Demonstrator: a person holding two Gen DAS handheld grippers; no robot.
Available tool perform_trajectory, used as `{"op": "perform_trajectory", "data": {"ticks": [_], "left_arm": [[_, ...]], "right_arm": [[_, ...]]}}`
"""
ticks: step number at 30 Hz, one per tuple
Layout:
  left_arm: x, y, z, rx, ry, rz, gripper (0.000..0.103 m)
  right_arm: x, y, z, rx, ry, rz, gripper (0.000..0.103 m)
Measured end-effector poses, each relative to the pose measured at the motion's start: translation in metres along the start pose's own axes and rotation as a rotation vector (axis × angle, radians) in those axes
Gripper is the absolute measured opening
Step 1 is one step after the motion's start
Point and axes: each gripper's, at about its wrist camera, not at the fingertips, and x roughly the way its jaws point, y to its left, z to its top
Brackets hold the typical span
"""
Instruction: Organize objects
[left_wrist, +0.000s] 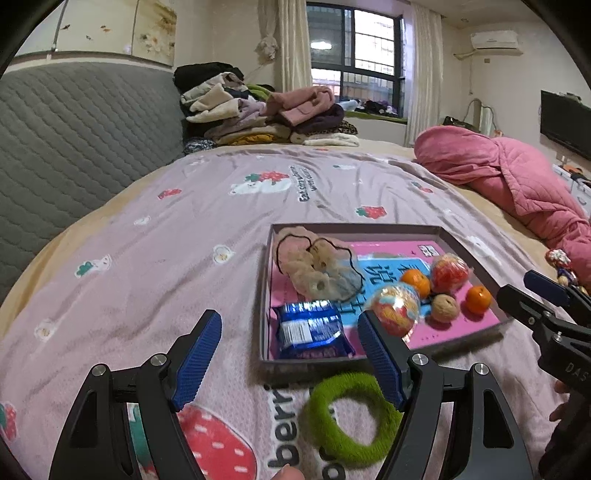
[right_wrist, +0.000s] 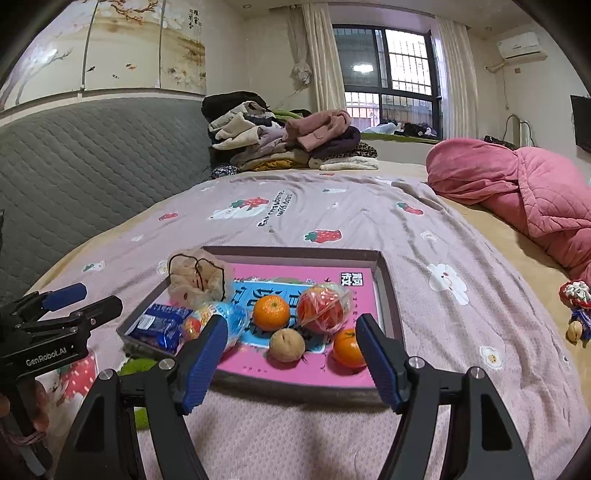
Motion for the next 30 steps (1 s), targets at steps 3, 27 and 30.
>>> {"op": "perform_trajectory", "data": {"ticks": [3,27,30], "left_arm": [[-0.007,-0.002,-0.005,0.009,-0.012,0.001,0.077],[-0.001,0.003,-0.038,0.047,0.068,0.004,0.077],[0.003,0.002,-0.040,0.048,0.076,0.005,0.077]], "right_arm": [[-0.003,-0.001,-0.006,-0.007,0.008,-0.004,0.071],[-0.001,-0.020,-0.043,0.007,0.125,-0.025,0.071],[0.001,-0.020,-0.046,0.001,0.139,-0.028,0.071]]}}
